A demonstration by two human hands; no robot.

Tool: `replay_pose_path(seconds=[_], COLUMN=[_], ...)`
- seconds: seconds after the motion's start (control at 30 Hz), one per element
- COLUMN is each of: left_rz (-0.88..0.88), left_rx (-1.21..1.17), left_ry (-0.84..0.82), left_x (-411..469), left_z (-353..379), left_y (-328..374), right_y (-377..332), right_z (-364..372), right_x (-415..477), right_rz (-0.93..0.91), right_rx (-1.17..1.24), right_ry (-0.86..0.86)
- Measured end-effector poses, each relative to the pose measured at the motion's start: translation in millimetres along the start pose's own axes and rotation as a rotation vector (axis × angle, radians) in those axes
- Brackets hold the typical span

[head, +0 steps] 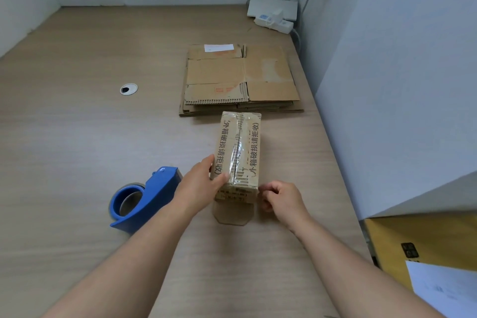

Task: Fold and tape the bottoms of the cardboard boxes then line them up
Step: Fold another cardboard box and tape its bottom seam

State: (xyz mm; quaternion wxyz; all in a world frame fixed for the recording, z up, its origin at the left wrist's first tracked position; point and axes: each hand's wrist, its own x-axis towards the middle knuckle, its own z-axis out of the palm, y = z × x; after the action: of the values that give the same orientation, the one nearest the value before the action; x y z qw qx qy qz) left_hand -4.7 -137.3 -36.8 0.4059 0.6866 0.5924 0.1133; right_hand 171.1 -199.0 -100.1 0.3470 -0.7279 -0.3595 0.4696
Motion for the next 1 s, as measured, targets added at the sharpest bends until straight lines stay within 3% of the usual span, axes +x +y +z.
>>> replay_pose_path(seconds=[0.13,0.37,0.57,0.77,0.87,1.0], left_rz=[-0.036,-0.144,-0.07,0.121,0.114,0.051], left_rx=[0.011,-0.229,-0.25,-0.673,-0.791,-0.706], left_ry=[-0.021,0.032,-0.013,0.207,0.162,0.108], left_x=[-2.5,10.1,4.6,-8.9,-15.7,-24.7], left_z=[1.7,7.8,-1.4,-33.3,-43.4,-34.7], left_y=[-1.7,1.6,6.0,34.7,43.7,41.4], right_y=[-22.8,-54.7,-65.1,-91.6,-100.2,-93.8], right_z=[-7.4,-1.1,-20.0,-43.1,-49.2,-47.3], right_x=[14.1,21.6,1.4,-7.4,-11.0,-13.7], right_rz=[0.008,0.001,-0.036,-0.385,-0.376,-0.22], right_rx=[-0.013,-0.362,-0.19,0.023,0.041,-0.018], right_ry=[0.118,-0.073,-0.189,-0.036,-0.011,-0.081])
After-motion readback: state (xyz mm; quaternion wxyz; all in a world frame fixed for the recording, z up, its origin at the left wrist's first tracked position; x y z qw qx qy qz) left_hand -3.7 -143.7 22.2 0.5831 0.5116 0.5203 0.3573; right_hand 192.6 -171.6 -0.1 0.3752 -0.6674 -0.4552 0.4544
